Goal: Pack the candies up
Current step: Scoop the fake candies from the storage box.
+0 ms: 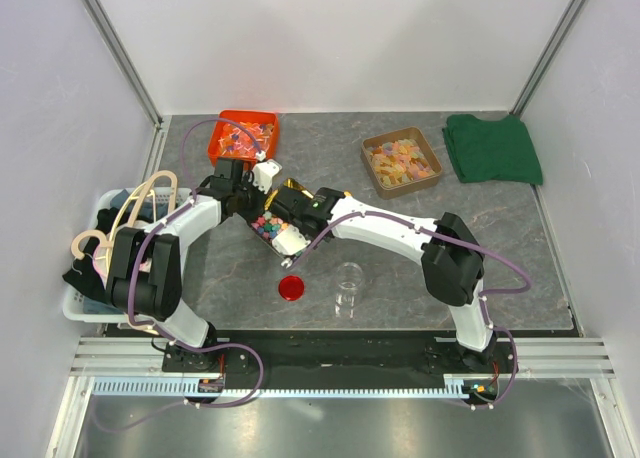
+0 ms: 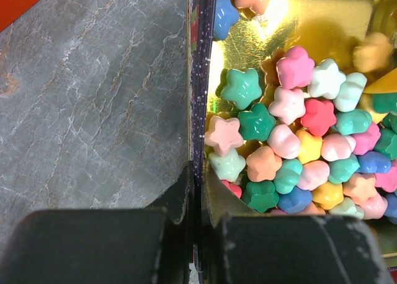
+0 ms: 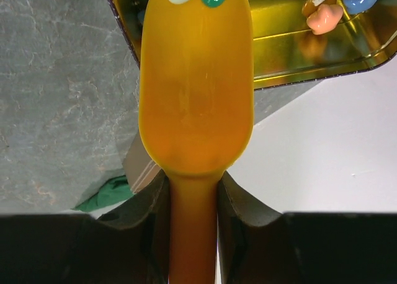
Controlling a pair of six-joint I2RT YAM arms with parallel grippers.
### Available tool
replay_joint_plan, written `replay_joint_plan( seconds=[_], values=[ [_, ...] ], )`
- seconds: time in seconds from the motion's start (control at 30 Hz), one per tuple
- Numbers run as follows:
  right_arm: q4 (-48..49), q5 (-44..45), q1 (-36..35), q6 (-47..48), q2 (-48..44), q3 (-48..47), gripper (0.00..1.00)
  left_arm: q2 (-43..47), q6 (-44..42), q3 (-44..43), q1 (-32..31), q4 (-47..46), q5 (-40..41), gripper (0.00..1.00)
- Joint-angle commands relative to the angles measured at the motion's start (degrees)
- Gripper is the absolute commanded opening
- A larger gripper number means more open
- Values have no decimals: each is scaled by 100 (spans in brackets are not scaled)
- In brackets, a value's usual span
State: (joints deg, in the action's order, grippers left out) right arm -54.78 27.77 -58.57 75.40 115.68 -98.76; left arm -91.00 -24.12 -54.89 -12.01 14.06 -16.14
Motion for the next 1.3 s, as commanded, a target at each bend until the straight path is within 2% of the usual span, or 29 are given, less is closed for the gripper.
replay_joint_plan(
  seconds=[0.0,0.63,1.0,1.27],
  values=[
    [-173,-764,56,-332,332,-143,0,364,109,-118,-47,-774,-908,2],
    [-59,-870,12,-851,807,-530,0,311,232,-100,-47,-809,-697,2],
    [-533,-1923,73,-1667,983,-1084,0,206,241,-83,-47,-782,-618,2],
    [-771,-2933,539,-2160,992,-1374,0,197,232,-57,-38,-782,-618,2]
  ],
)
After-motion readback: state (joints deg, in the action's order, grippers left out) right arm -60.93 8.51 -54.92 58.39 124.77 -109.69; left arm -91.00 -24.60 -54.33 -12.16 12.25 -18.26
